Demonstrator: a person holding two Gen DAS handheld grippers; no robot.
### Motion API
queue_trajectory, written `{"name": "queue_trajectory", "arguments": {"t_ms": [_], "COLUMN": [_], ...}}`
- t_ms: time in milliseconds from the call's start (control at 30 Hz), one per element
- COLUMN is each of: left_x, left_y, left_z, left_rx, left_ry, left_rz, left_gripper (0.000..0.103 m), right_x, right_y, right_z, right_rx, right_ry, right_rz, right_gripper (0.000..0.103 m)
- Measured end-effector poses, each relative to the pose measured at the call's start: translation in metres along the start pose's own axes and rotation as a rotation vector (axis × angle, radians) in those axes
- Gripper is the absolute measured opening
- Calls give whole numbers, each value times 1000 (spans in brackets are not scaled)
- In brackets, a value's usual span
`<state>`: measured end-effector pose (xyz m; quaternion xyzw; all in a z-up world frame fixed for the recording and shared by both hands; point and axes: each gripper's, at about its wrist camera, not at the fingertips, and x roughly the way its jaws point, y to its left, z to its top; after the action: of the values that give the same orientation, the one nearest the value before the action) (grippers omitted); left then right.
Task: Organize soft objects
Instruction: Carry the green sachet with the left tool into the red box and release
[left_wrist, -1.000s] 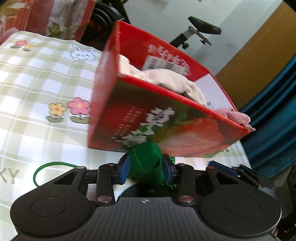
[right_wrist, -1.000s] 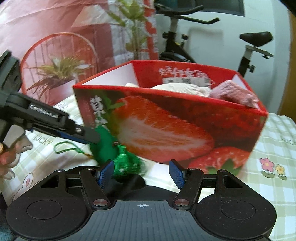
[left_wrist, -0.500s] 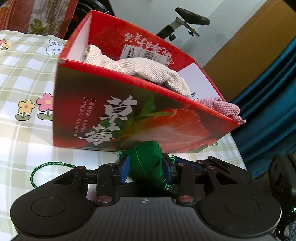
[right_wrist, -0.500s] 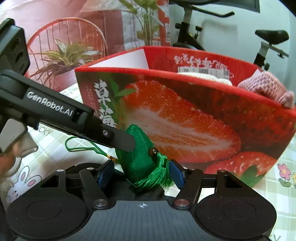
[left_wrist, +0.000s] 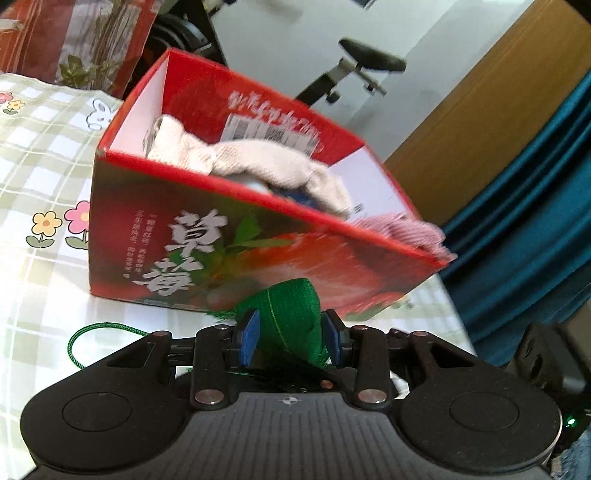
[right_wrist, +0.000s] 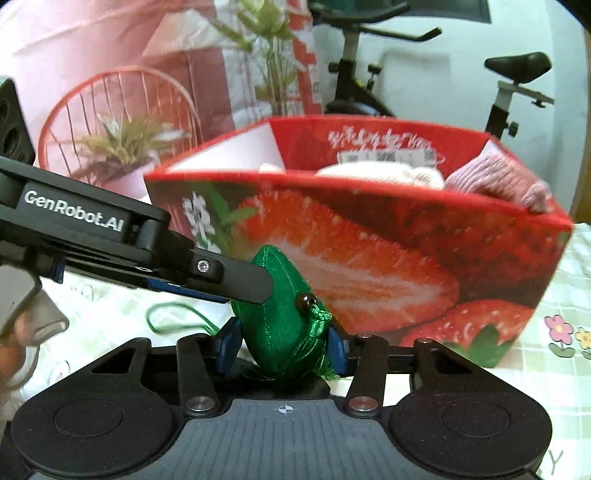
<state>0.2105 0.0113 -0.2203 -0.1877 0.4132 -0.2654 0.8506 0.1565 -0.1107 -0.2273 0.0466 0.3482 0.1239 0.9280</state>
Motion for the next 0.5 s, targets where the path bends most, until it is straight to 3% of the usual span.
{"name": "queue_trajectory", "arguments": {"t_ms": [500], "left_x": [-42], "left_y": [-38], "left_z": [-6], "left_rx": [60], "left_ry": [-97], "left_rz": [-22], "left_gripper": [39], "right_x": [-46], "right_y": [14], "right_z": [18], "right_rx": [-60], "right_ry": [-132], "right_rz": [-6], "right_gripper": [44]}}
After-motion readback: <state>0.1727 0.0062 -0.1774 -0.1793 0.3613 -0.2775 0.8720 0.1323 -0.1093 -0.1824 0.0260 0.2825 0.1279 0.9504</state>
